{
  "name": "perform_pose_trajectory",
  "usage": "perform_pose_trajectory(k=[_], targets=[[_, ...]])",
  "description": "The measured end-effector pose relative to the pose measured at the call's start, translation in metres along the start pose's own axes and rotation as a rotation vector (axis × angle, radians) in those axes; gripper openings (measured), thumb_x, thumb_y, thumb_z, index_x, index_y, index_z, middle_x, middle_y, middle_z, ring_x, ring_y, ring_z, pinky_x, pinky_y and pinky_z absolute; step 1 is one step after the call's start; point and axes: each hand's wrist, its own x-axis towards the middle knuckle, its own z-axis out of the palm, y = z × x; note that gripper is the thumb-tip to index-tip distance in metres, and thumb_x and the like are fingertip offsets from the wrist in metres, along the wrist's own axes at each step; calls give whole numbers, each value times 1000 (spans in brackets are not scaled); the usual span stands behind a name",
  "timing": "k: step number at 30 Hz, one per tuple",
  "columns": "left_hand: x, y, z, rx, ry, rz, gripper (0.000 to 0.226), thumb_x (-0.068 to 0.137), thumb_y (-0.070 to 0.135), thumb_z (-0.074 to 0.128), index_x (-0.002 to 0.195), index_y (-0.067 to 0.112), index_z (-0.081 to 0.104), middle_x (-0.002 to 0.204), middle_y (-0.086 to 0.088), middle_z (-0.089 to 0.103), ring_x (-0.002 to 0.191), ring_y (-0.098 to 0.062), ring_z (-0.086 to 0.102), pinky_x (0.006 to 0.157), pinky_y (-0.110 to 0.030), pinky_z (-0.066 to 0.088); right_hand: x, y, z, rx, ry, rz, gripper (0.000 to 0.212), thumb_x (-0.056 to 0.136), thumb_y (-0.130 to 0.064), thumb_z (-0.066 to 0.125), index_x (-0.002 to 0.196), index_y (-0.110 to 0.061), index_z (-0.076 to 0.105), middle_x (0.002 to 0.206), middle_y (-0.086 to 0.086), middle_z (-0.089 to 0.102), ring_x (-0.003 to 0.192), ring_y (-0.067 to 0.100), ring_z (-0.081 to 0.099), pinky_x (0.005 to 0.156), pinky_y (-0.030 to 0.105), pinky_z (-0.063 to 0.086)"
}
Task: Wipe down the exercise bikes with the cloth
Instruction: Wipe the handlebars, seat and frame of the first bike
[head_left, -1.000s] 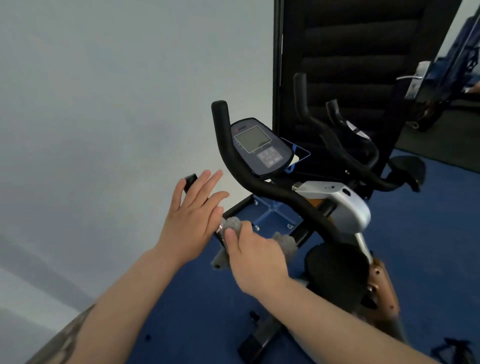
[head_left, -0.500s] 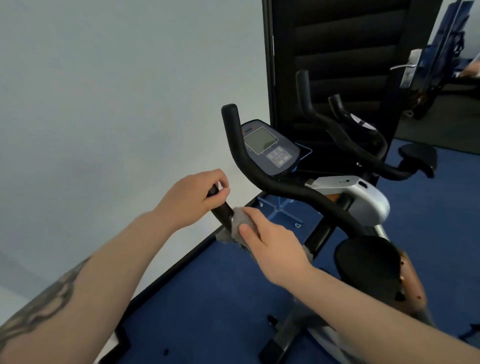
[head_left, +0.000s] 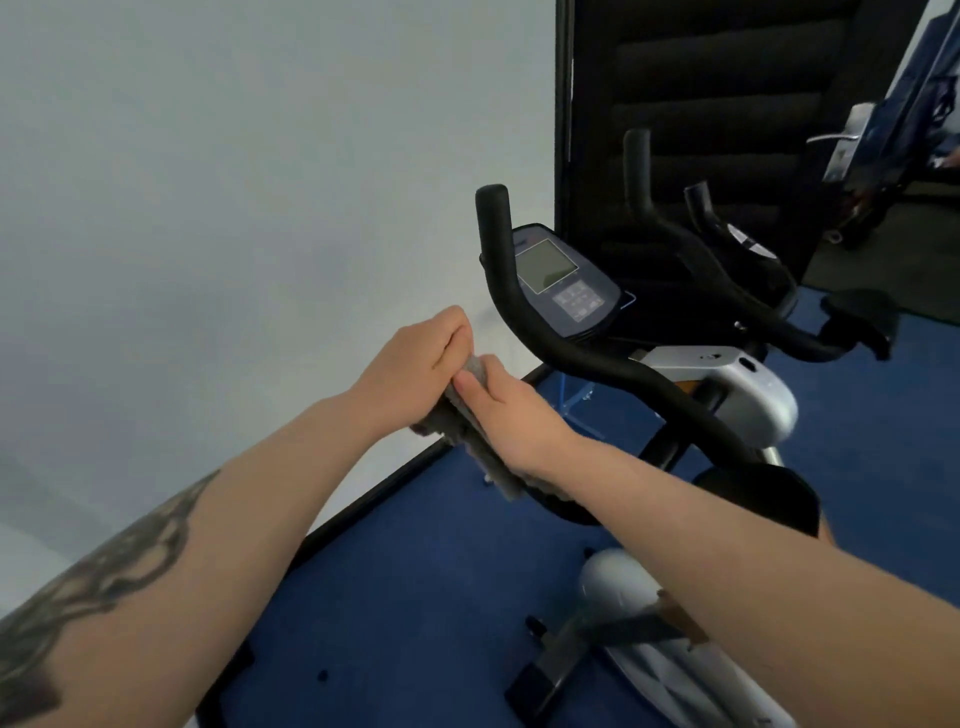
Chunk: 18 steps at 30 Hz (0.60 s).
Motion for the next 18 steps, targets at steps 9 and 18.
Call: perform_pose_trajectory(k=[9,18], targets=[[-3,0,6,-35,57,-8,23,106,23,34,92,15,50,80,-2,56,72,-21,51,69,-37,42,-25,15,3,-229,54,7,33,102,-50,28,109,-20,41,87,-5,58,83,25,59,71,40,45],[-4,-4,13,-77,120,-31,16,105,25,38,94,19,49,74,7,53,64,-14,46,60,-29,38,-50,27,6,-414,145,-52,40,99,-53,24,130,-29,35,109,-7,57,85,25,63,65,36,42]])
